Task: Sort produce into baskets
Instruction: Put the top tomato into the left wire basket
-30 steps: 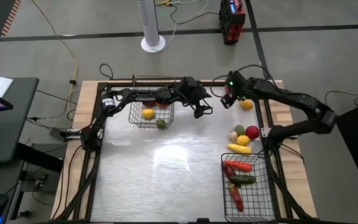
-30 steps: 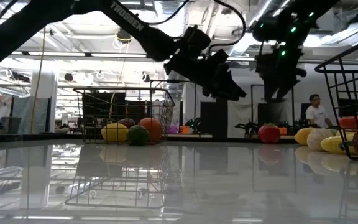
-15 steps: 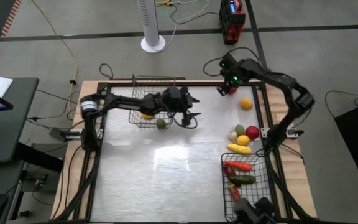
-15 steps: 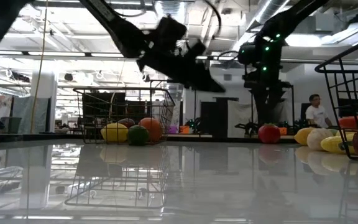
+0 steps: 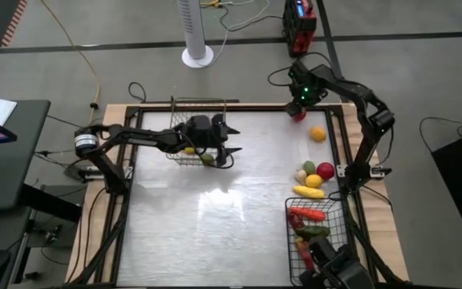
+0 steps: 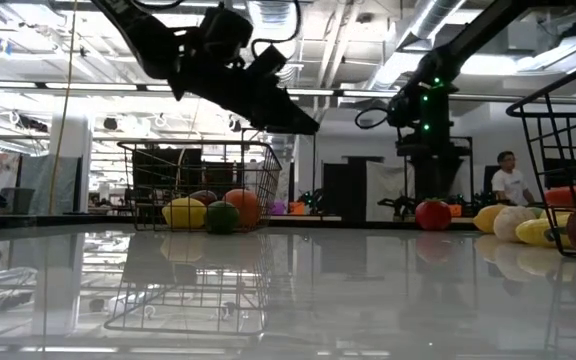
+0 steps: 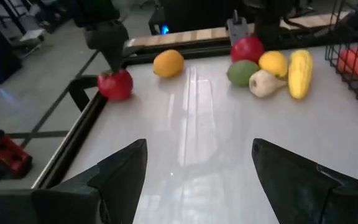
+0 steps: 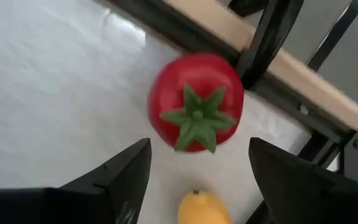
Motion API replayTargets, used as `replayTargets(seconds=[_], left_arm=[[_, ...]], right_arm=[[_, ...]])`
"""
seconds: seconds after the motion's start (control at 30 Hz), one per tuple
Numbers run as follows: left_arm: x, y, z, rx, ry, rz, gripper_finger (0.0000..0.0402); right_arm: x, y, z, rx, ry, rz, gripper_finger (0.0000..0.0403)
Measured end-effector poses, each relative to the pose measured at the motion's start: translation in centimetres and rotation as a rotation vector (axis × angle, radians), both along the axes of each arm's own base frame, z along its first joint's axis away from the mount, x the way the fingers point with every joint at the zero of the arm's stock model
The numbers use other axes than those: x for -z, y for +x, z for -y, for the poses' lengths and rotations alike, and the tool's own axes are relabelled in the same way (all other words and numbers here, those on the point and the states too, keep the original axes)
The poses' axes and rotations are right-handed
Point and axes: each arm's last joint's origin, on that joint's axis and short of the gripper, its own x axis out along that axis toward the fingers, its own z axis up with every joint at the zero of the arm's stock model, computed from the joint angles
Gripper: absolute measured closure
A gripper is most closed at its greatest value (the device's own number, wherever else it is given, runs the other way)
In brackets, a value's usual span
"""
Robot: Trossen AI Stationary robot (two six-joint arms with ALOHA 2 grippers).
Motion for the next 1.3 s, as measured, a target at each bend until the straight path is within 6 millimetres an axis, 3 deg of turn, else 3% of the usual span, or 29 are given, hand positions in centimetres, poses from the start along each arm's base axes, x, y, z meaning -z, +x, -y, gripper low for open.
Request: replayTargets(seconds=[0.17, 0.43, 0.77, 1.3], left_arm=[[-0.5, -0.6, 0.1, -0.009, 0.004, 0.013, 0.0123], [-1.0, -0.7, 0.2, -0.015, -0.005, 0.032, 0.0123], [-1.0, -0.7, 0.2, -0.011, 0.008, 0.031, 0.0123], [-1.1, -0.7, 0.2, -0.012, 0.015, 0.028, 0.0123]], right_arm=[[-0.1, -0.7, 0.3, 0.004, 0.011, 0.007, 0.0117], [1.2, -1.7, 1.4, -0.010, 0.118, 0.105, 0.0118], [1.2, -1.8, 1.5, -0.021, 0.128, 0.132, 0.0128], [1.3, -1.9, 1.3, 0.005, 0.150, 0.125, 0.0282]])
